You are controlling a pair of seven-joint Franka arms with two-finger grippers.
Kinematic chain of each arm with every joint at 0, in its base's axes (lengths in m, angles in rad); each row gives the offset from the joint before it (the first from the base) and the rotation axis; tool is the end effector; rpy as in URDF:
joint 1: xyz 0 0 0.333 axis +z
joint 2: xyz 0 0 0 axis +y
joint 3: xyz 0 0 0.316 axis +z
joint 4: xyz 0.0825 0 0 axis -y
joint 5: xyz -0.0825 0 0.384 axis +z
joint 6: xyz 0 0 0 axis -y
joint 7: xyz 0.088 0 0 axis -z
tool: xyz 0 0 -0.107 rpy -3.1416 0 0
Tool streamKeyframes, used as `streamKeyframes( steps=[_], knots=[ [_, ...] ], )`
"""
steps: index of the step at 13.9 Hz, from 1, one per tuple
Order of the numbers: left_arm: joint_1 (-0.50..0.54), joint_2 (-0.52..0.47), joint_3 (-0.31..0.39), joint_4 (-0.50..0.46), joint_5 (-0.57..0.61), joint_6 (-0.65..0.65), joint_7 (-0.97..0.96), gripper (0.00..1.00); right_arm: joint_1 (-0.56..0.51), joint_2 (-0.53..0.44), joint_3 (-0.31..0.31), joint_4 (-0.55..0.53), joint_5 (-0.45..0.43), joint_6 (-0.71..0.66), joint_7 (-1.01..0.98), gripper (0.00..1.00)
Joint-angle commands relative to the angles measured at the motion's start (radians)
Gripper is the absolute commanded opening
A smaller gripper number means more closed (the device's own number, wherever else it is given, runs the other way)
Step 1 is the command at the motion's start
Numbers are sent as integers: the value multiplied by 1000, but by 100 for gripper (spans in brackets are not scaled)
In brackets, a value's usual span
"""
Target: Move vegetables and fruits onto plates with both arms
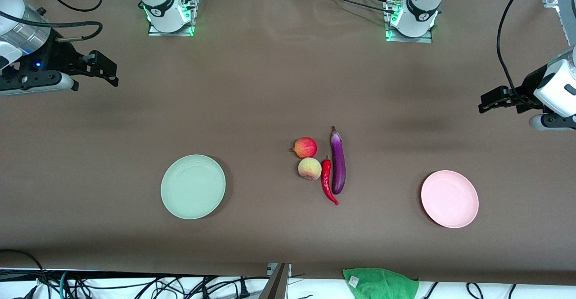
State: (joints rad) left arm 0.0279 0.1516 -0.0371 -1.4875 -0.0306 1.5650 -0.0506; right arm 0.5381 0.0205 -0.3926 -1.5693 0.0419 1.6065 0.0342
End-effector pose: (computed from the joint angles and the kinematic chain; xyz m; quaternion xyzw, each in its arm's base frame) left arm 0.5978 -0.0072 0.5759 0.9989 0.0213 -0.0375 0.0170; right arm 0.5569 0.0883 0.6178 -0.9983 -0.0551 -0.0076 0.0178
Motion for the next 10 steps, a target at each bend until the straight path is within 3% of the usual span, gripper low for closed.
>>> streamKeyframes(
  steps=[1, 10],
  knots=[
    [6, 13, -6, 29, 20, -11, 3, 100, 2, -1, -2, 9, 15, -5, 6, 100],
    [4, 31, -3, 58, 20, -13, 3, 100, 0, -2, -6, 9, 15, -8, 4, 100]
  ],
)
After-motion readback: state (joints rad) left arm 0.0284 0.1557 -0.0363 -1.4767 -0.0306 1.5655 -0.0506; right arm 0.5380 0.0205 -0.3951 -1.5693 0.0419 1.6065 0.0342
